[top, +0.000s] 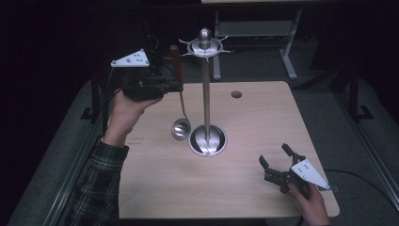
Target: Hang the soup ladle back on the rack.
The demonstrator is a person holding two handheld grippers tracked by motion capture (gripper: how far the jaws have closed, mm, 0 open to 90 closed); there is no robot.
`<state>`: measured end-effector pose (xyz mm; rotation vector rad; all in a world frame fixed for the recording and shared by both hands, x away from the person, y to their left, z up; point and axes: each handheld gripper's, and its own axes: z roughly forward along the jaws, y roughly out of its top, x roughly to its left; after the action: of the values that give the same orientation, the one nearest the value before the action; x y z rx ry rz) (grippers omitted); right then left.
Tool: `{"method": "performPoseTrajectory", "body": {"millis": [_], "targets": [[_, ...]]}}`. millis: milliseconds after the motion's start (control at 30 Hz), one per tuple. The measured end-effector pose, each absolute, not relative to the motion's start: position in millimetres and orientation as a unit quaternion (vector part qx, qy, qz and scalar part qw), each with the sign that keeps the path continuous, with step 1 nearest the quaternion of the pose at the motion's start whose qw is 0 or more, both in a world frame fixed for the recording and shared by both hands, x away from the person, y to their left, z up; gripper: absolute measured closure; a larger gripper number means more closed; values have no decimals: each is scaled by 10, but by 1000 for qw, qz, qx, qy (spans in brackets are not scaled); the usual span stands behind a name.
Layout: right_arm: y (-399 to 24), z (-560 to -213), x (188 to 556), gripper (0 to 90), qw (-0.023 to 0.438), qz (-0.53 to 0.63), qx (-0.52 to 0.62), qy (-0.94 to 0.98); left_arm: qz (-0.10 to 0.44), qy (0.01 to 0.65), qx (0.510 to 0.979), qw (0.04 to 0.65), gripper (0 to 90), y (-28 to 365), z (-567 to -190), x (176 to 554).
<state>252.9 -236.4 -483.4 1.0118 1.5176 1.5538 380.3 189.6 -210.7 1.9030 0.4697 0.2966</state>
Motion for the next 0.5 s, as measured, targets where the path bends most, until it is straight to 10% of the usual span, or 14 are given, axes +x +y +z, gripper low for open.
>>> {"method": "performPoseTrajectory", "body": {"millis": [500], "targets": [[-2364, -4833, 2529, 61, 363, 604, 393, 590, 124, 192, 804, 549, 736, 1855, -2117, 3790]]}}
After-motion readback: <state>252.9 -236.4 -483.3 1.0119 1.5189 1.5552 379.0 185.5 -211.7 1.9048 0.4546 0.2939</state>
